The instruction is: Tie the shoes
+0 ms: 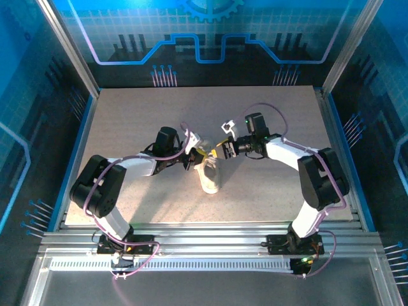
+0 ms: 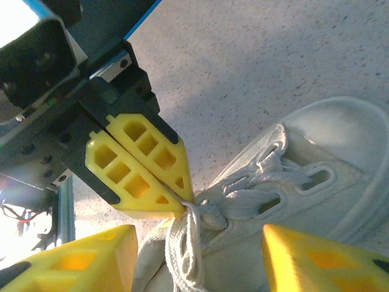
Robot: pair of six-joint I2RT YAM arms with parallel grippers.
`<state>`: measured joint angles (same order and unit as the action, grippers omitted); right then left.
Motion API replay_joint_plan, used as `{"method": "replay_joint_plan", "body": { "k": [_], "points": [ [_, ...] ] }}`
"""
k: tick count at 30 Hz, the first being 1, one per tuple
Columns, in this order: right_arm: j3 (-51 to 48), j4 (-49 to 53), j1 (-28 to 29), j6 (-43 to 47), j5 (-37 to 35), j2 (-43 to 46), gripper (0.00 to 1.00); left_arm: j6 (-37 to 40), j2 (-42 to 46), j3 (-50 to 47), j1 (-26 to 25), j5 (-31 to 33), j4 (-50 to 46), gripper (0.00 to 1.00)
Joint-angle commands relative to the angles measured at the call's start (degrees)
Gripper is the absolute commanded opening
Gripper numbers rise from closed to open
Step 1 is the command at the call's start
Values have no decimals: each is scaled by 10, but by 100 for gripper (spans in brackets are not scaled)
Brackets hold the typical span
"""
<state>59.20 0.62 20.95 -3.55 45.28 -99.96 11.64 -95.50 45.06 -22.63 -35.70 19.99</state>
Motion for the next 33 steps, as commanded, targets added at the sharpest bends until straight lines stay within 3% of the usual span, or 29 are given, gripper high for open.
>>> {"method": "replay_joint_plan", "body": {
  "k": [1, 16, 19, 22, 25, 28, 33],
  "points": [
    [22, 12, 3, 29, 35, -25, 57, -24, 7, 17, 5, -30, -2, 0],
    [69, 127, 43, 133, -13, -54, 54, -106, -21, 46, 30, -79, 1, 0],
    [69, 128, 44, 134, -33, -54, 42, -112, -26, 50, 32, -86, 0, 0],
    [62, 116, 44, 128, -62, -44, 21, -109, -26, 48, 32, -90, 0, 0],
    [52, 103, 44, 125, -76, -30, 9, -102, -24, 38, 33, -94, 8, 0],
    [54, 107, 44, 126, -74, -28, 6, -99, -22, 30, 34, -102, 24, 8],
    [58, 116, 44, 131, -65, -31, 4, -90, -20, 15, 36, -116, 60, 40]
  ]
}}
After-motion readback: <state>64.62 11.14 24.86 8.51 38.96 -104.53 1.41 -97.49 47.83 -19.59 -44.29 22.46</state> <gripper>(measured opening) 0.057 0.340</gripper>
